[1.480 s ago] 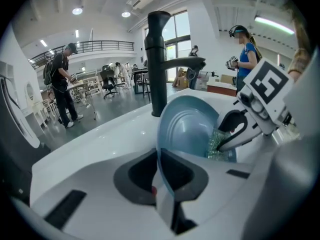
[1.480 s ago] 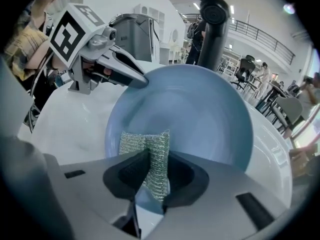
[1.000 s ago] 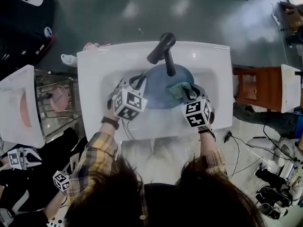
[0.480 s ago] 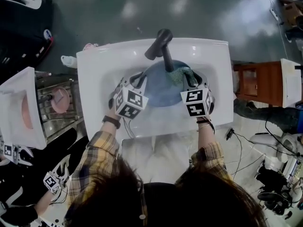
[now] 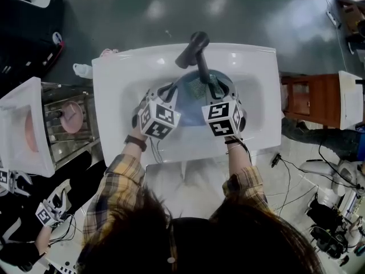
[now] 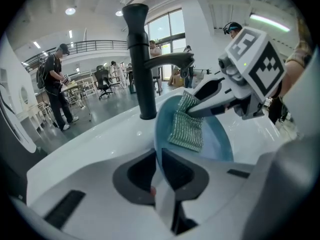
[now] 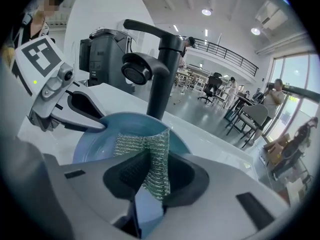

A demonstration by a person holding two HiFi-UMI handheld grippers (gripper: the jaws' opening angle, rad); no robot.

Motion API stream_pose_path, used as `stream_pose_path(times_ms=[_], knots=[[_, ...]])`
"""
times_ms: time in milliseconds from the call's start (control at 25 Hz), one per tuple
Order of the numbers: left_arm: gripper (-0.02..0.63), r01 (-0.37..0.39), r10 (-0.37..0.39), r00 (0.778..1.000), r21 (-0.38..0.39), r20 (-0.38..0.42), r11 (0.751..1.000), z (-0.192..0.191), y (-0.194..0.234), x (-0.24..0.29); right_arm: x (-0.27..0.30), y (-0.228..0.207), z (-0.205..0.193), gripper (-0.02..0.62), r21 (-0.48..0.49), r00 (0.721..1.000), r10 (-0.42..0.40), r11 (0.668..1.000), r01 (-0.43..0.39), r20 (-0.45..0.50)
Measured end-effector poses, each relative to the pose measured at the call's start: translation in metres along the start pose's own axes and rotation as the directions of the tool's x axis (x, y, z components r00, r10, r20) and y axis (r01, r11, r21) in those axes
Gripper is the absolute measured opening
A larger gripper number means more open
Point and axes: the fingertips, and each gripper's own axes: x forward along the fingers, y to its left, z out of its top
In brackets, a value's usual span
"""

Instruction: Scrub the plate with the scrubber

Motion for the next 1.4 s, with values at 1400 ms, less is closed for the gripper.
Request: stream_pose_path(times_ms=[1400], knots=[[0.04,-0.023,0.025,0.999,0.051,-0.044,0.998,0.0,-0.004,0.005,-0.012,0.045,-0.085,0.104,-0.096,0.952,0.217,0.966,-0.241,-0.215]])
